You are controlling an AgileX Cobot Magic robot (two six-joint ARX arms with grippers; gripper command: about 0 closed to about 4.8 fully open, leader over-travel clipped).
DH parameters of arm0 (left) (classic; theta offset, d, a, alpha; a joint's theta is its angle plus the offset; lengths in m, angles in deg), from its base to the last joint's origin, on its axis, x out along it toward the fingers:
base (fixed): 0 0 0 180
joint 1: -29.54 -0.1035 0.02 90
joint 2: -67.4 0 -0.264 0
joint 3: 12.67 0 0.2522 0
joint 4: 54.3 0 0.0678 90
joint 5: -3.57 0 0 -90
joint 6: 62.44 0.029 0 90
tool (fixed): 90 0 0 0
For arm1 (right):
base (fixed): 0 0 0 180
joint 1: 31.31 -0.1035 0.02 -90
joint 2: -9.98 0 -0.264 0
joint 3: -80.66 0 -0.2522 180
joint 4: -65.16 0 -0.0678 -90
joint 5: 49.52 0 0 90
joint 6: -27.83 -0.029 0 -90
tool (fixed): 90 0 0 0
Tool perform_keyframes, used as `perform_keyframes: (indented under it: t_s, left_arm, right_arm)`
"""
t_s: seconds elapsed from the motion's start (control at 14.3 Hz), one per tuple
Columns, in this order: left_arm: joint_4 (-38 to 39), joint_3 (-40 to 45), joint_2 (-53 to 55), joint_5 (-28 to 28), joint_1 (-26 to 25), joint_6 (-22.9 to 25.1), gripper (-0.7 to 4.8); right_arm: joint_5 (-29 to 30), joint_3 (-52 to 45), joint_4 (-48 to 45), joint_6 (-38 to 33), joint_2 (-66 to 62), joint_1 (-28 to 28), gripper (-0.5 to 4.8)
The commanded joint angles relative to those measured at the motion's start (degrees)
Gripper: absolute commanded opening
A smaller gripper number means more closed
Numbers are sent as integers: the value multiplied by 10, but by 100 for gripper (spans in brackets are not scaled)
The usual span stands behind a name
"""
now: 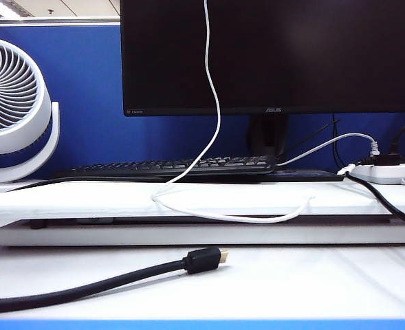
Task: Pick up the Type-C charging cable and the charging base, insert one end of the Type-C charger into the corresponding slot on the base, and finally place the plugged-in charger back on the table.
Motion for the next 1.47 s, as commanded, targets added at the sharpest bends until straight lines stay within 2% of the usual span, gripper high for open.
perform_keyframes:
  t_s: [0.07, 0.14, 0.28, 0.35, 0.42, 0.49, 1.05, 1.12, 1.26, 1.33, 1.47]
  left_arm:
    - [61, 3, 4, -82, 12, -15, -6]
    - [66, 3, 4, -89, 11, -12, -6]
    - [45, 3, 4, -65, 11, -8, -3]
    - [38, 3, 4, -49, 11, -17, 184]
    - [42, 3, 4, -45, 7, -23, 403]
    - [36, 3, 0, -38, 5, -23, 479]
    - [36, 3, -20, -41, -23, -16, 475]
    - [41, 3, -25, -53, -22, -1, 335]
    - [49, 3, -33, -57, -22, 7, 136]
    - [51, 3, -40, -61, -22, 7, 81]
    - [52, 3, -51, -63, -22, 8, 53]
  right_arm:
    - [34, 7, -70, 14, 0, -3, -3]
    - [43, 7, -68, 14, 0, -3, -3]
    - [32, 7, -76, -5, 0, -3, -2]
    - [32, 7, -86, -7, 2, -2, -2]
    - [27, 7, -83, -8, 6, -2, -2]
    - [17, 7, -85, -21, 12, -1, -2]
    - [12, 7, -123, -53, 54, 0, -2]
    - [12, 7, -123, -68, 57, 2, -2]
    - [17, 6, -108, -86, 53, 28, -2]
    - [26, 6, -90, -103, 48, 51, -2]
    - [47, 6, -62, -144, 37, 72, -2]
